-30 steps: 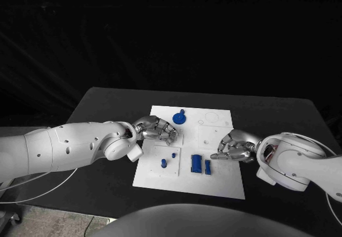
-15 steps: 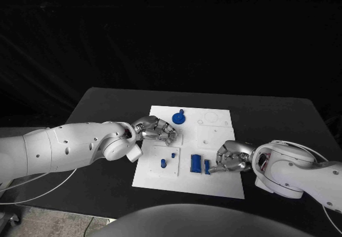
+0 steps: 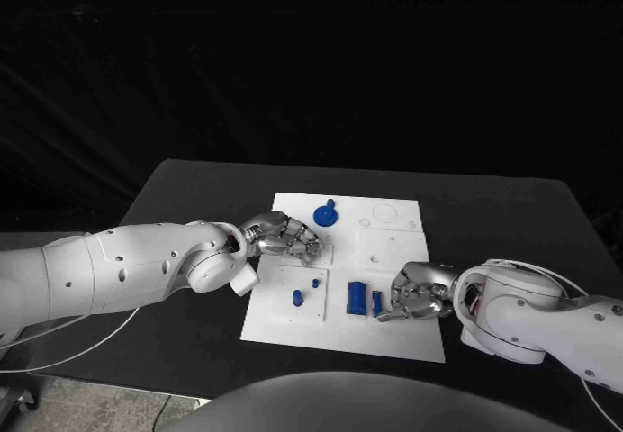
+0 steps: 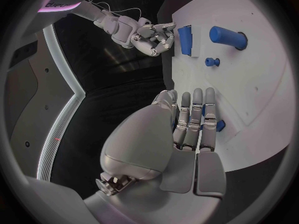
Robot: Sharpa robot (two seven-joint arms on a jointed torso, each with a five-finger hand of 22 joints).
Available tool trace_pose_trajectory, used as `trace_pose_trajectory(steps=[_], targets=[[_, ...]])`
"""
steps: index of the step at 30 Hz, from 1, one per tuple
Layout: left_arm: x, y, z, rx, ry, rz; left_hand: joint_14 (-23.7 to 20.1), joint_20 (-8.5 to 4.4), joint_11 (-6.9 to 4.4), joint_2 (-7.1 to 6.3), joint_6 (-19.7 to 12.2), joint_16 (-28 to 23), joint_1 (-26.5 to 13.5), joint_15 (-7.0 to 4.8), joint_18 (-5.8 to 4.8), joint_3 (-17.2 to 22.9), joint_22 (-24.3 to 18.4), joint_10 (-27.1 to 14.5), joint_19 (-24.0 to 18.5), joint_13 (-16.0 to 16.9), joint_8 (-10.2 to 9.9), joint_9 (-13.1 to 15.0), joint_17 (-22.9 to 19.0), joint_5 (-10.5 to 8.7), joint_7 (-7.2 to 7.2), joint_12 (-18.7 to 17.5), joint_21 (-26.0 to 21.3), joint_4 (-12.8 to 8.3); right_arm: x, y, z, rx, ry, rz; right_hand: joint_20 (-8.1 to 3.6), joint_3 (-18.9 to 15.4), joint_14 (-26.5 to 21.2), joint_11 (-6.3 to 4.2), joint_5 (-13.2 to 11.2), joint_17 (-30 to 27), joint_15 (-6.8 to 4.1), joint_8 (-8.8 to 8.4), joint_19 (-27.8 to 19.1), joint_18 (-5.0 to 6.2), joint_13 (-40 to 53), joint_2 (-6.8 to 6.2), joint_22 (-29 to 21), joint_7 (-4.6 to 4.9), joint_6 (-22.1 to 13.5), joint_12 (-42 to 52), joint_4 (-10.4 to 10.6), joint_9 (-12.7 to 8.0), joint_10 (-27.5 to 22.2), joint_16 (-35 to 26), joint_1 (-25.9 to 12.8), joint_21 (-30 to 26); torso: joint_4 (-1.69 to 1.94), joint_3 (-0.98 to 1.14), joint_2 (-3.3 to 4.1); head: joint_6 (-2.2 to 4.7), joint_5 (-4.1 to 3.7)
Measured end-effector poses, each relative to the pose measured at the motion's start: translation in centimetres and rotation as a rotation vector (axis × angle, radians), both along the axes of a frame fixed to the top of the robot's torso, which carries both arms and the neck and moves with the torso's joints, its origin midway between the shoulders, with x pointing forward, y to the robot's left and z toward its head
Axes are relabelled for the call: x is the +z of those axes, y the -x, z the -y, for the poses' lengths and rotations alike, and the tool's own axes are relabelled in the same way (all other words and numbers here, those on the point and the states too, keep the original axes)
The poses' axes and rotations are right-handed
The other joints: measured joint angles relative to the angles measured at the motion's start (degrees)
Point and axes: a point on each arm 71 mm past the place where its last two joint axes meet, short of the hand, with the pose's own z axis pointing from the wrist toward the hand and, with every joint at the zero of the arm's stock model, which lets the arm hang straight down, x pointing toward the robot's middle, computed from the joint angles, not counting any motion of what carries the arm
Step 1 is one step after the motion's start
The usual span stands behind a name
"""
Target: Assemble the parts on the task board
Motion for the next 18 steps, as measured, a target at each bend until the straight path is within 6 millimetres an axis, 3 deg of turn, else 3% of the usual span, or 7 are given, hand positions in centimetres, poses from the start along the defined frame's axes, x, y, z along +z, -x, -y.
trace_pose_trajectory(steps=[18], targets=[[-0.08,0.03,0.18,-0.008,-0.003,-0.007,0.0,0.00,0.01,0.00,0.0,0.0,0.0,0.00,0.00,0.0,0.0,0.0,0.0,0.0,0.0,0.0,0.0,0.00,0.01,0.0,0.0,0.0,-0.88,-0.39,-0.50,-0.004,0.021,-0.006,0.00,0.1,0.0,-0.41,1.5,0.0,0.01,1.05,0.0,0.00,0.0,2.13,0.0,0.00,0.0,0.0,-0.1,1.5,0.0,0.0,2.6,-0.2,-0.01,0.01,0.01,0.00,0.03]])
